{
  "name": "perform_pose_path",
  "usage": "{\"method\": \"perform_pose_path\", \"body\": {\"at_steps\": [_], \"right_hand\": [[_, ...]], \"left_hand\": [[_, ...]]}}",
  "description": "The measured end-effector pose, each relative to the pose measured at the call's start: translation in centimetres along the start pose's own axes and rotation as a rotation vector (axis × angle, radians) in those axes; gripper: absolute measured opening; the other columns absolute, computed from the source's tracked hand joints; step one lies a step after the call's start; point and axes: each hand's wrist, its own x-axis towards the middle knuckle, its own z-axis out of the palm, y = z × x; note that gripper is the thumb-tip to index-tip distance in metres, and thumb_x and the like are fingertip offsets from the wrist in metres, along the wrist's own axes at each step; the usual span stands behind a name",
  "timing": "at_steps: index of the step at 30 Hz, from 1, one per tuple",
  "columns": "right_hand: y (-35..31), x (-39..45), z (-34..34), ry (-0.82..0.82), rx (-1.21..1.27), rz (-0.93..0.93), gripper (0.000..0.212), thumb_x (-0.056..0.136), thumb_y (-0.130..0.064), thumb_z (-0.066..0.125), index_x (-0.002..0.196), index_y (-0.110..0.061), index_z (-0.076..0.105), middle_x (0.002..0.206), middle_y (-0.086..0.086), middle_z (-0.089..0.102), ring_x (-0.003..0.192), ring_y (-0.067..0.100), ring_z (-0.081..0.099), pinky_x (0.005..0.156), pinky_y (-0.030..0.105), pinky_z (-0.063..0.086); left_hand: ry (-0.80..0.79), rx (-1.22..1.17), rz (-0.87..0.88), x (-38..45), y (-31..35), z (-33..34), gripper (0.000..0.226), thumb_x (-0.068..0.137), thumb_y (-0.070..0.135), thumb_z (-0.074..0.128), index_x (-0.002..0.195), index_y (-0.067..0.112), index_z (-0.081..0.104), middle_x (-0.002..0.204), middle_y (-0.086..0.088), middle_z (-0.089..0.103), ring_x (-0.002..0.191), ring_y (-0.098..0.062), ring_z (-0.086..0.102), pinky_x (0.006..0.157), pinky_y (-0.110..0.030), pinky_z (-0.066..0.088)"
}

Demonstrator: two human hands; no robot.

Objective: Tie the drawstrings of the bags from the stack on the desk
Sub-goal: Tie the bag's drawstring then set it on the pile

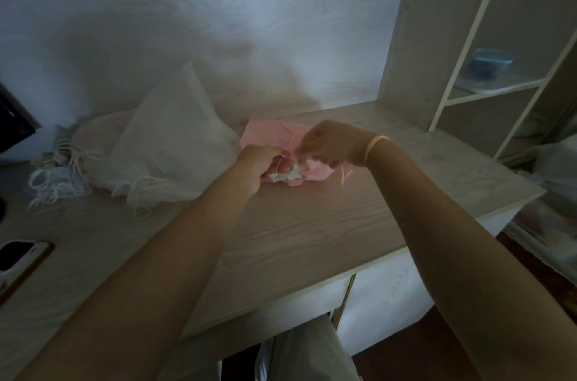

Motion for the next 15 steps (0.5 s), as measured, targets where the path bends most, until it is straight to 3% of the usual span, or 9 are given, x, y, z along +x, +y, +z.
{"method": "perform_pose_path", "body": {"at_steps": [2, 4, 5, 7, 9, 11, 15], "right_hand": [[-0.8, -1.5, -0.2, -0.412, 0.054, 0.063, 0.023, 0.093, -0.018, 0.057, 0.092, 0.002, 0.066, 0.059, 0.003, 0.055, 0.047, 0.015, 0.049, 0.051, 0.027, 0.046], [-0.6, -1.7, 0.2, -0.576, -0.05, 0.134, 0.025, 0.095, -0.021, 0.056, 0.1, -0.001, 0.068, 0.081, 0.009, 0.07, 0.069, 0.02, 0.069, 0.073, 0.036, 0.058], [-0.6, -1.5, 0.3, -0.555, -0.116, 0.16, 0.026, 0.096, -0.024, 0.055, 0.104, -0.004, 0.069, 0.093, 0.009, 0.073, 0.083, 0.02, 0.071, 0.082, 0.037, 0.057], [-0.4, -0.9, 0.3, -0.399, -0.144, 0.186, 0.028, 0.096, -0.027, 0.053, 0.106, -0.006, 0.069, 0.1, 0.007, 0.072, 0.089, 0.019, 0.07, 0.083, 0.034, 0.057], [-0.2, -0.4, 0.2, -0.146, -0.053, 0.168, 0.024, 0.095, -0.022, 0.054, 0.101, -0.002, 0.068, 0.092, 0.011, 0.072, 0.076, 0.022, 0.07, 0.068, 0.031, 0.058], [0.0, 0.1, 0.8, 0.05, -0.029, 0.13, 0.025, 0.094, -0.021, 0.056, 0.098, 0.002, 0.066, 0.085, 0.016, 0.071, 0.068, 0.026, 0.069, 0.061, 0.033, 0.058], [0.9, 1.2, 3.3, 0.177, -0.125, 0.086, 0.042, 0.086, -0.041, 0.065, 0.095, 0.0, 0.07, 0.083, 0.018, 0.072, 0.062, 0.023, 0.064, 0.058, 0.028, 0.055]], "left_hand": [[0.03, -0.021, -0.008, 0.1, 0.0, 0.0, 0.022, 0.095, 0.016, 0.052, 0.077, 0.014, 0.066, 0.074, -0.006, 0.064, 0.042, -0.006, 0.054, 0.036, -0.011, 0.033], [0.034, -0.031, -0.012, 0.0, 0.0, -0.1, 0.023, 0.095, 0.016, 0.051, 0.078, 0.014, 0.067, 0.073, -0.005, 0.065, 0.04, -0.005, 0.055, 0.034, -0.01, 0.031], [0.026, -0.026, -0.014, -0.1, 0.0, 0.0, 0.023, 0.095, 0.016, 0.051, 0.079, 0.014, 0.067, 0.074, -0.005, 0.066, 0.039, -0.005, 0.055, 0.035, -0.01, 0.032], [0.009, -0.014, -0.026, -0.2, -0.2, 0.2, 0.021, 0.094, 0.016, 0.053, 0.079, 0.015, 0.069, 0.079, -0.005, 0.068, 0.049, -0.009, 0.06, 0.04, -0.014, 0.038], [-0.003, -0.018, -0.036, 0.0, -0.4, 0.2, 0.02, 0.092, 0.017, 0.055, 0.081, 0.016, 0.07, 0.086, -0.006, 0.069, 0.067, -0.016, 0.063, 0.052, -0.021, 0.044], [-0.007, -0.032, -0.035, 0.0, -0.6, 0.2, 0.018, 0.092, 0.018, 0.055, 0.083, 0.015, 0.071, 0.088, -0.007, 0.07, 0.071, -0.018, 0.063, 0.056, -0.024, 0.045], [-0.012, -0.015, -0.018, 0.0, -0.8, 0.2, 0.013, 0.087, 0.017, 0.061, 0.08, 0.013, 0.071, 0.081, -0.009, 0.068, 0.068, -0.021, 0.059, 0.063, -0.028, 0.045]]}}
